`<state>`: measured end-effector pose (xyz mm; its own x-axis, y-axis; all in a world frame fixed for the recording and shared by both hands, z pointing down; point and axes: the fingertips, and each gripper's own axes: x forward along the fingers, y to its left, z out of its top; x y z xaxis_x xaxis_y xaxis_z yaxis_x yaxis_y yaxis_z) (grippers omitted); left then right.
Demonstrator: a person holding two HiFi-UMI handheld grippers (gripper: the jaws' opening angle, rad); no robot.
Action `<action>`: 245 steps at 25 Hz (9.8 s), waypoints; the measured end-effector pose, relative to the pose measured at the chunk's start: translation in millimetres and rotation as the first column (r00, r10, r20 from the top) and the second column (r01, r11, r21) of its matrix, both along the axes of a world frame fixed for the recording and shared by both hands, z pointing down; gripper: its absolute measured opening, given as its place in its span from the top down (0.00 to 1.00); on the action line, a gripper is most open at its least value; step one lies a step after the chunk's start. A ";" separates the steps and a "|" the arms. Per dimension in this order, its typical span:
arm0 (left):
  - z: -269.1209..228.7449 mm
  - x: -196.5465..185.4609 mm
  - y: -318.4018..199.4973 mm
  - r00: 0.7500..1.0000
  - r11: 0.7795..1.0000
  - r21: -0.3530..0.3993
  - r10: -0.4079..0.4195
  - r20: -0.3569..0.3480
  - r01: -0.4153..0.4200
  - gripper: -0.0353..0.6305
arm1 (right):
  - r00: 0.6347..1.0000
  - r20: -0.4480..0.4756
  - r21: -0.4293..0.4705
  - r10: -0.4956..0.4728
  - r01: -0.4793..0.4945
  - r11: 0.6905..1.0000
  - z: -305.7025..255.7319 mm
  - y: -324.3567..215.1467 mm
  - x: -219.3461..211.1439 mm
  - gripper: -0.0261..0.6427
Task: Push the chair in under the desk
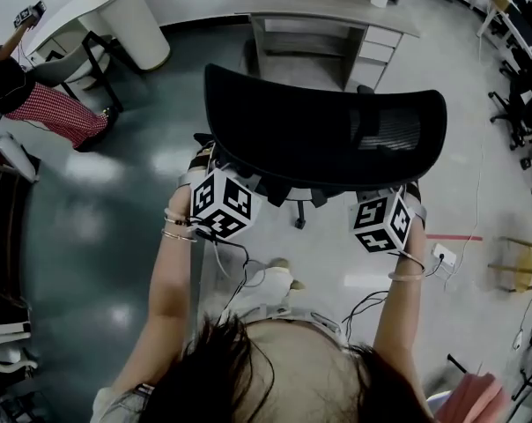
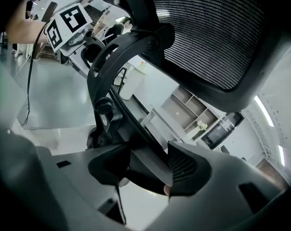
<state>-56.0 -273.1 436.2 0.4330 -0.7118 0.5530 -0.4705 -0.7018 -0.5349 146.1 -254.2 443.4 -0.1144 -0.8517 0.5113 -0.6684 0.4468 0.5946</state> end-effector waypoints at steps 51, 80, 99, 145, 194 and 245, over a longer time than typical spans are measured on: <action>-3.0 -2.9 -151.4 0.998 0.998 0.046 0.042 -0.039 -0.040 0.58 | 0.999 0.018 0.019 0.040 -0.040 0.999 -1.8 -144.2 -6.4 0.62; -2.5 0.8 -234.7 0.996 0.996 0.031 0.080 -0.051 -0.078 0.58 | 0.996 0.000 0.012 0.085 -0.085 0.996 -0.3 -220.6 -3.6 0.62; -4.7 10.3 -292.7 0.989 0.991 0.053 0.130 -0.067 -0.127 0.58 | 0.988 -0.009 0.010 0.152 -0.152 0.988 -2.1 -273.0 4.6 0.62; -6.9 42.9 -405.9 0.991 0.993 0.056 0.110 -0.072 -0.106 0.57 | 0.993 0.007 0.029 0.116 -0.116 0.993 -3.8 -387.2 37.0 0.61; -18.3 60.3 -407.1 0.993 0.990 0.134 -0.017 -0.119 0.033 0.57 | 0.996 0.066 0.126 0.059 -0.067 0.990 -7.8 -393.5 53.2 0.61; -58.2 22.4 -133.5 0.872 0.961 0.068 -0.212 -0.442 0.268 0.92 | 0.898 0.431 0.178 0.086 -0.178 0.968 -65.2 -147.7 -5.1 0.92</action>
<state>-33.6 -406.6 377.9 0.4134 -0.8742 0.2548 -0.8177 -0.4795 -0.3184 141.0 -401.9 378.2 -0.1567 -0.9551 0.2515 -0.9187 0.2344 0.3179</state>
